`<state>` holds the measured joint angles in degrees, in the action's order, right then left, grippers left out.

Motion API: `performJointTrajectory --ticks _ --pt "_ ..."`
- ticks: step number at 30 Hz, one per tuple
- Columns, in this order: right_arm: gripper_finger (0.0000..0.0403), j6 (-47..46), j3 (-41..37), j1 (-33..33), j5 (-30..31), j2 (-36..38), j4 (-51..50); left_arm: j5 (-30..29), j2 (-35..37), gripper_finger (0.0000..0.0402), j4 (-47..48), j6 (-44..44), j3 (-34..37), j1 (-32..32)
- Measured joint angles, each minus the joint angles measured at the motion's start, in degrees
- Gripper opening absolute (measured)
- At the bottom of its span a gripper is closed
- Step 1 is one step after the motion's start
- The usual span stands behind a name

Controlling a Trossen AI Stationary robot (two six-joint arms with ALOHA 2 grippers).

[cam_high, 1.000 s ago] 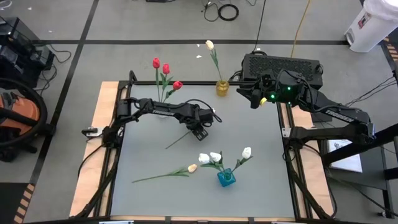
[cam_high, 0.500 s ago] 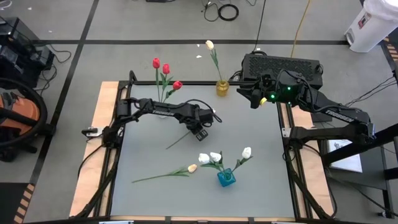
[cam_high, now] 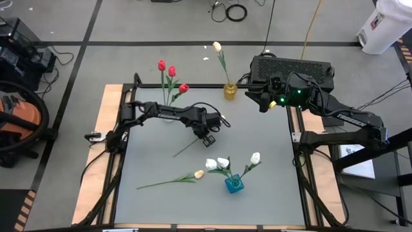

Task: Sort flowers into vase by color
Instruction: Put the top light yellow tulip into the yellow vase

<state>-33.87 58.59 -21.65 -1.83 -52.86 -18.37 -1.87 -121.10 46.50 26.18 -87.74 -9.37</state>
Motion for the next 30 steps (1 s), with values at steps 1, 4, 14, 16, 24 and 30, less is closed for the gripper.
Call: performJointTrajectory --ticks 1,4,14,16,24,30 --pt "0.0178 0.0 0.0 0.0 0.0 0.0 0.0 0.3 0.0 0.0003 0.0 0.0 0.0 0.0" --pt "0.0178 0.0 0.0 0.0 0.0 0.0 0.0 0.3 0.0 0.0003 0.0 0.0 0.0 0.0" --pt "0.0178 0.1 0.0 0.0 0.0 0.0 -1.9 0.4 1.8 0.0002 0.5 0.4 0.0 1.4" --pt "0.0178 0.1 0.0 0.0 0.2 0.0 -2.0 0.4 2.3 0.0002 0.4 0.4 0.0 1.8" --pt "0.0178 1.7 0.0 0.0 0.3 0.0 -2.0 -1.1 5.3 0.0002 1.0 1.5 0.0 3.1" --pt "0.0178 3.1 0.0 0.0 0.4 0.0 -1.9 -1.7 9.2 0.0001 0.8 1.9 0.0 3.1"
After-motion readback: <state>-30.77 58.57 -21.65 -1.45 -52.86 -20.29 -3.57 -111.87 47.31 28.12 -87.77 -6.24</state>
